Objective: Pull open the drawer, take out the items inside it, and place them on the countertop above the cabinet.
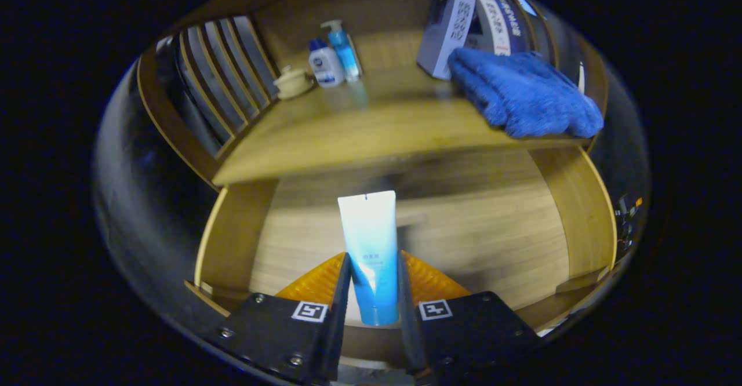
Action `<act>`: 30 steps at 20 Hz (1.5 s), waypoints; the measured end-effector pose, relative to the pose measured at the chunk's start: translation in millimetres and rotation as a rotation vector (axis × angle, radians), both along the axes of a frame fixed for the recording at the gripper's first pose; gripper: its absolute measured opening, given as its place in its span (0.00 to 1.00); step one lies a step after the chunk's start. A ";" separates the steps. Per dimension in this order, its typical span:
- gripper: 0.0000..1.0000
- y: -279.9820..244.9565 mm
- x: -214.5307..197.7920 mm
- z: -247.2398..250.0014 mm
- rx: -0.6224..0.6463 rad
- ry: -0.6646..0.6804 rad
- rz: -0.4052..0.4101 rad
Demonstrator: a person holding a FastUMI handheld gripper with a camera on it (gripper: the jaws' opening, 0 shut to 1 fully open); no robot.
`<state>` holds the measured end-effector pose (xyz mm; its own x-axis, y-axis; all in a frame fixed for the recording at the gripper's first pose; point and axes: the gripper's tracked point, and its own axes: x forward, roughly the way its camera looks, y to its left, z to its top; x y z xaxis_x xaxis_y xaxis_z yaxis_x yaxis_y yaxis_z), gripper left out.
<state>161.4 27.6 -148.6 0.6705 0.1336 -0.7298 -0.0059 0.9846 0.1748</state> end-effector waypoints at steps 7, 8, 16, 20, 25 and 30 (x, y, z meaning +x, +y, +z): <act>0.42 -17.4 31.5 80.5 0.071 -0.315 -0.083; 0.43 -19.6 39.6 93.0 0.063 -0.356 -0.089; 0.43 -7.1 110.9 123.1 0.039 -0.484 -0.103; 0.43 -12.8 149.6 91.1 0.008 -0.461 -0.159; 0.43 -9.2 182.2 52.0 -0.017 -0.430 -0.205; 0.43 -11.1 202.7 29.1 -0.033 -0.410 -0.229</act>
